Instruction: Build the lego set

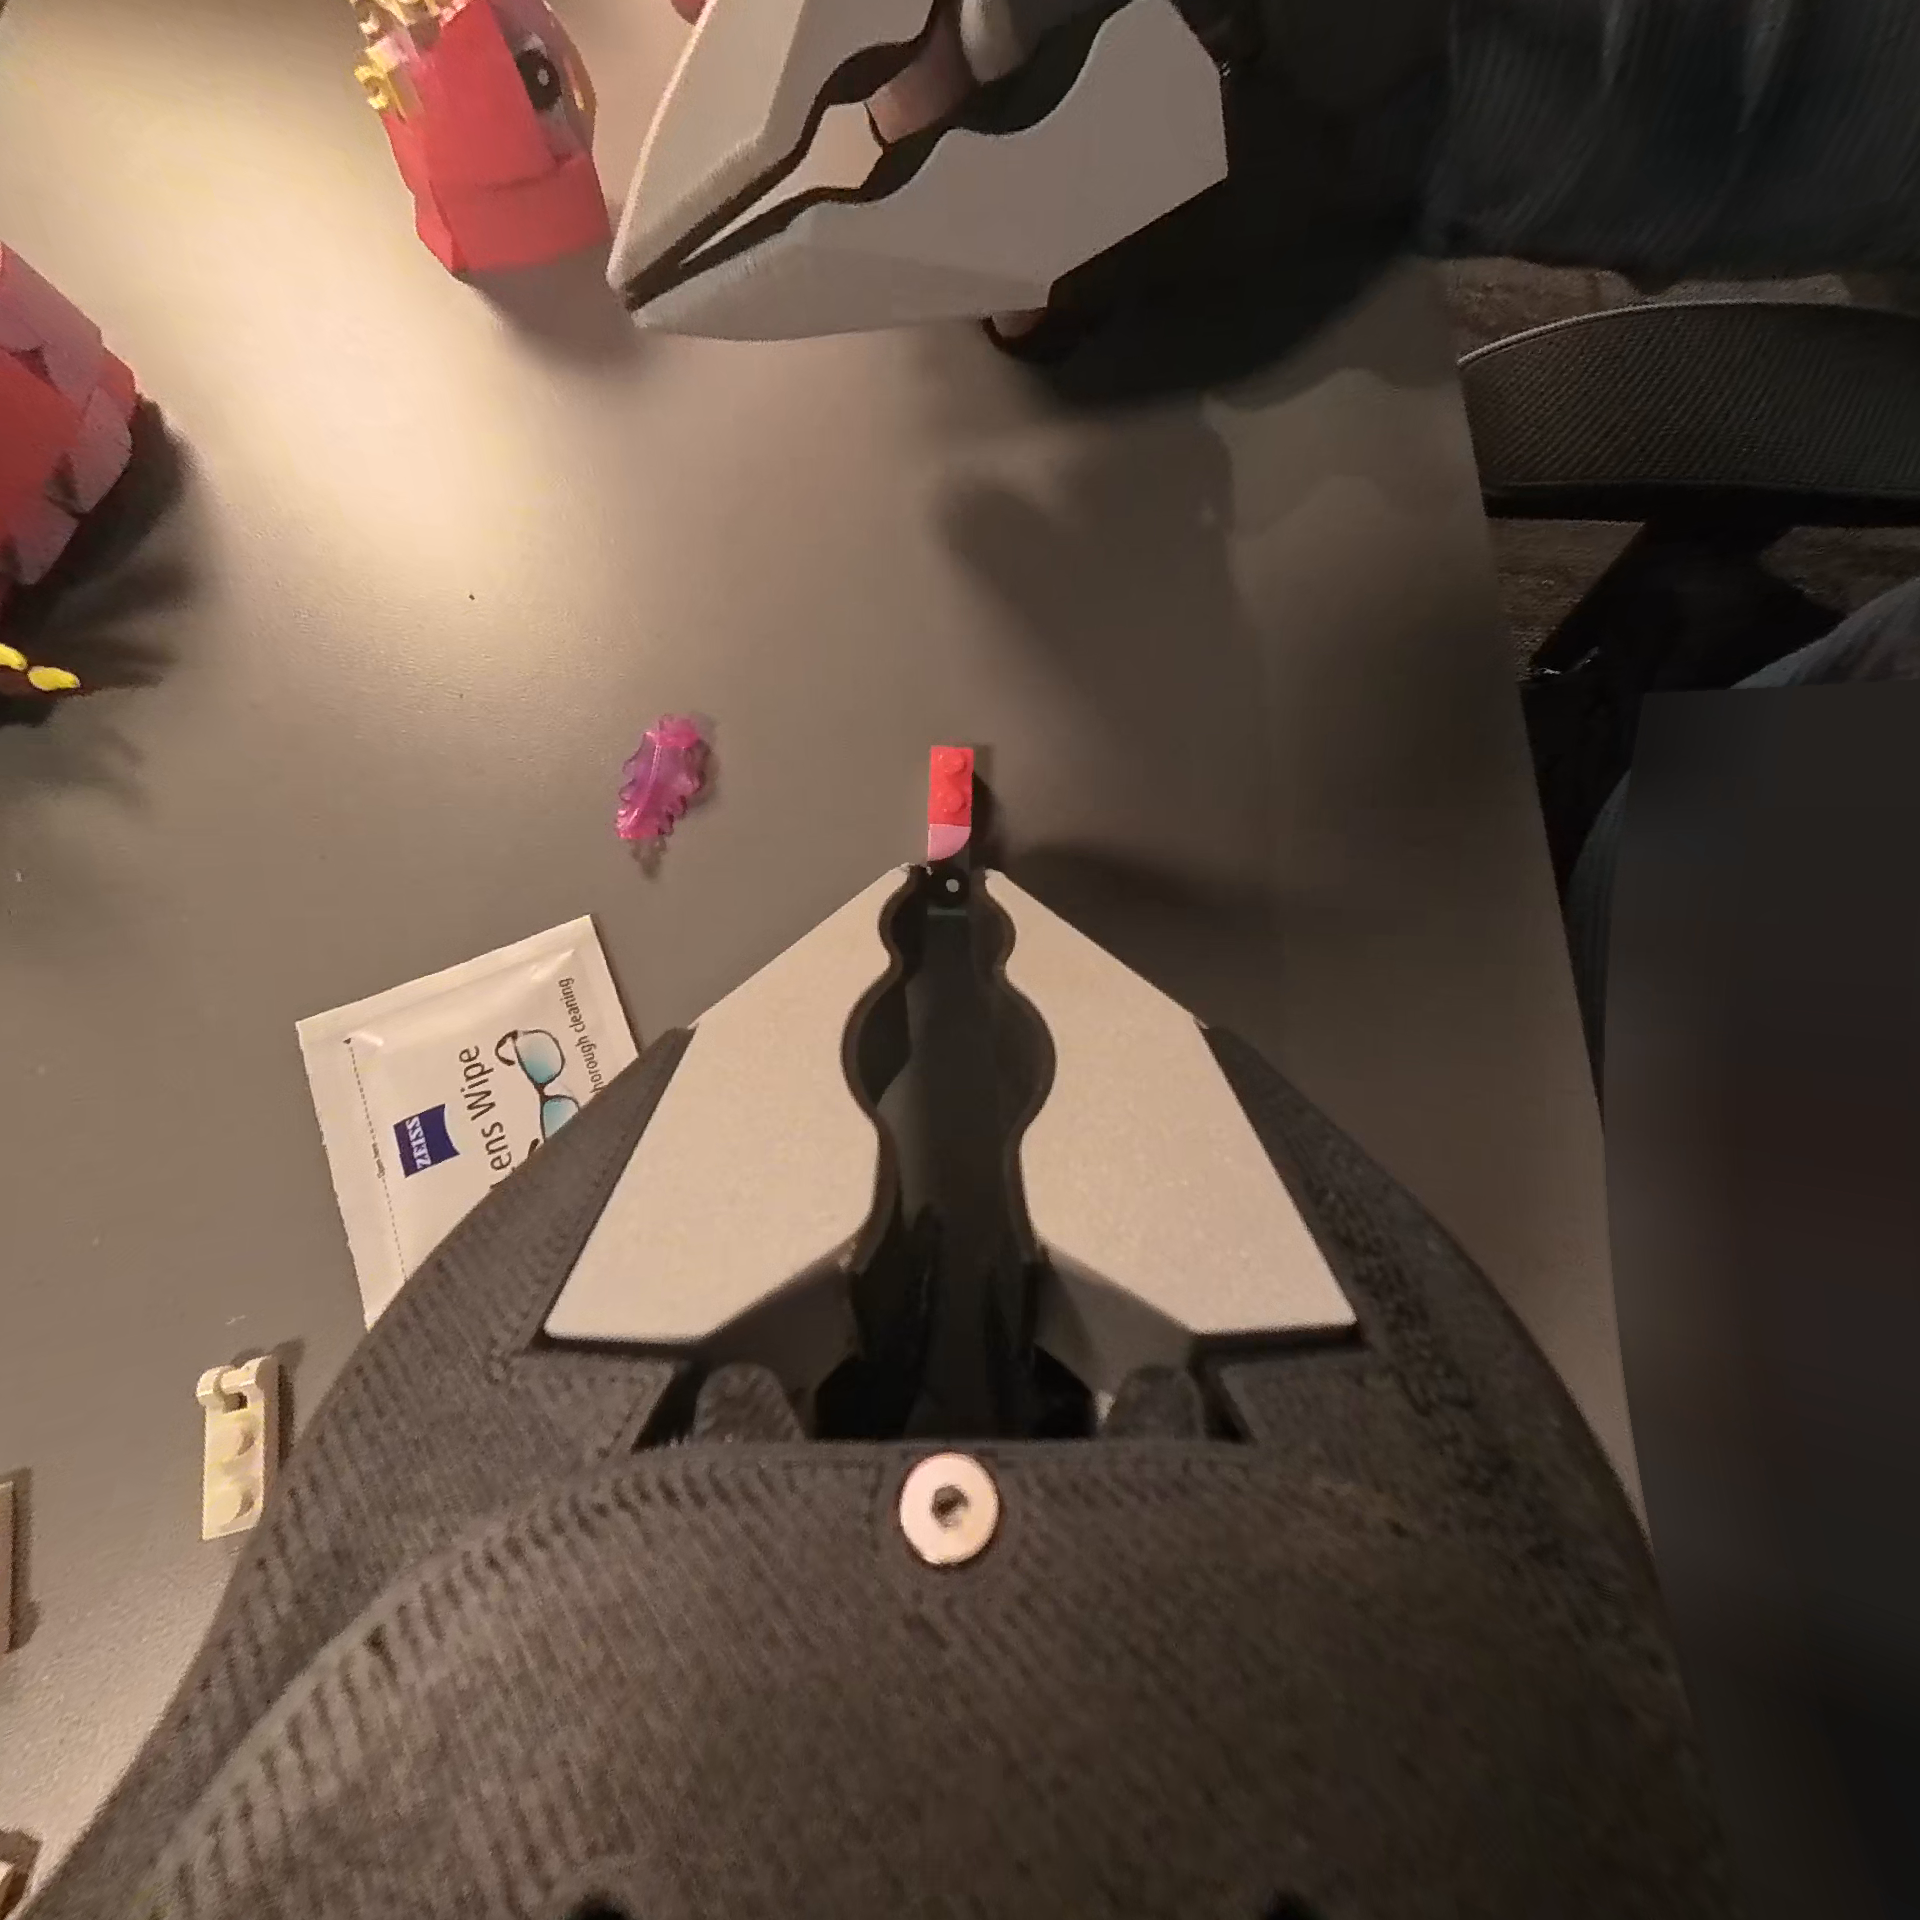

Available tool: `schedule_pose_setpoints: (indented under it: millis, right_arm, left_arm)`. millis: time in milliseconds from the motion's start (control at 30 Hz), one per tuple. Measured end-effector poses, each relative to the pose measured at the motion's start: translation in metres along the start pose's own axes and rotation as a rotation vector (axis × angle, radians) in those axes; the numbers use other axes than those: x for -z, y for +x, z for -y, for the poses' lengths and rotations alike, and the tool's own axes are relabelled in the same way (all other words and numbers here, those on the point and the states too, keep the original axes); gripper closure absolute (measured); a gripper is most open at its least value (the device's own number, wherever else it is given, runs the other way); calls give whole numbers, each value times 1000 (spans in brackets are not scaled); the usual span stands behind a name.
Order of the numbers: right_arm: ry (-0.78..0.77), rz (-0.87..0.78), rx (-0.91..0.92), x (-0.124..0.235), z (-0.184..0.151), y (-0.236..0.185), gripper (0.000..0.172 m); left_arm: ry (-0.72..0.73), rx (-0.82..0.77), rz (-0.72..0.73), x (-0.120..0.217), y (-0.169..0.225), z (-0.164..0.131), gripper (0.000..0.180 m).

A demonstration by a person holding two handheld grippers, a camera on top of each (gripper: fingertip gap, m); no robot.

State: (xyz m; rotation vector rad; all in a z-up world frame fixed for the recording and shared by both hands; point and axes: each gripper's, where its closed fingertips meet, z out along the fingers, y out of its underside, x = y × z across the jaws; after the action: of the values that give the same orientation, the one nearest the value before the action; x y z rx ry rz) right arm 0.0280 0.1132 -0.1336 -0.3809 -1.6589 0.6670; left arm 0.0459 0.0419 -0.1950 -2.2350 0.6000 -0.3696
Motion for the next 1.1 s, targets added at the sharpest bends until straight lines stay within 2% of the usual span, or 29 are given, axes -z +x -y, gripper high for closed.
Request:
schedule_pose_setpoints:
  millis: [400, 600, 967, 1100]
  right_arm:
    - [-3, -10, 1, 0, -2, 1, 172]
    - [-6, -15, -10, -1, -3, 3, 172]
    - [-24, -25, 0, -1, -6, 4, 172]
    - [-23, -30, -1, -1, -6, 5, 172]
  left_arm:
    - [3, 17, -3, 0, 0, 0, 173]
    - [10, 36, -23, 1, 1, 1, 157]
    - [14, 47, -11, 1, -1, 1, 150]
    - [46, 42, 30, 3, -7, 6, 140]
